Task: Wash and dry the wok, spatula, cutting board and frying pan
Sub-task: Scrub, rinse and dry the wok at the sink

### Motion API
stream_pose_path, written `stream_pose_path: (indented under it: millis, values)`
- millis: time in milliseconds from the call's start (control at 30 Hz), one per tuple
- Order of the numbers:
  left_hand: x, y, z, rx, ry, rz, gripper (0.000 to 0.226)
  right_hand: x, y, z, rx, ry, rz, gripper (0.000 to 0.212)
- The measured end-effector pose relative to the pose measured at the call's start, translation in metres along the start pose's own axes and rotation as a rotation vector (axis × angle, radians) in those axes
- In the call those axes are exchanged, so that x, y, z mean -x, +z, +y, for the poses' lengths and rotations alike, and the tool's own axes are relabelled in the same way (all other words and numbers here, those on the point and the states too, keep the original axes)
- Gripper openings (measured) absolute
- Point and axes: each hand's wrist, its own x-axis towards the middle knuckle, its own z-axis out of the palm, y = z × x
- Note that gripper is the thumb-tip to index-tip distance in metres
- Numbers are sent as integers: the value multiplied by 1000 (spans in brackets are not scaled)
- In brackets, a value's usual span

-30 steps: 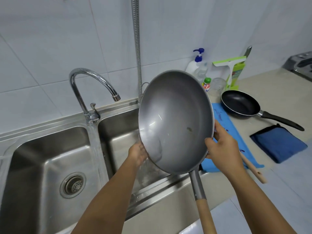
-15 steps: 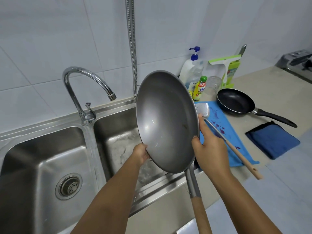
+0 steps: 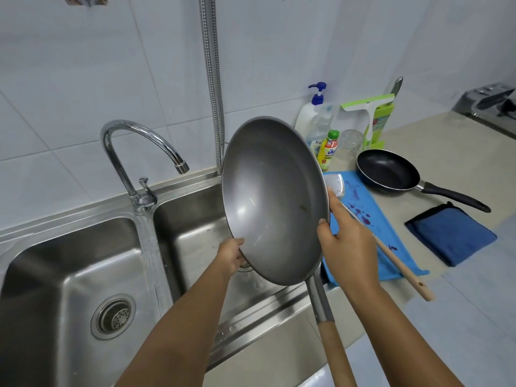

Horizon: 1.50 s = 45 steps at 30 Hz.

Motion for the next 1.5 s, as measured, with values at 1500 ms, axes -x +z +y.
stream_pose_path:
  millis: [1500]
  values:
    - [112, 77, 39, 41, 195, -310, 32, -5, -23, 96, -954, 611, 119, 47]
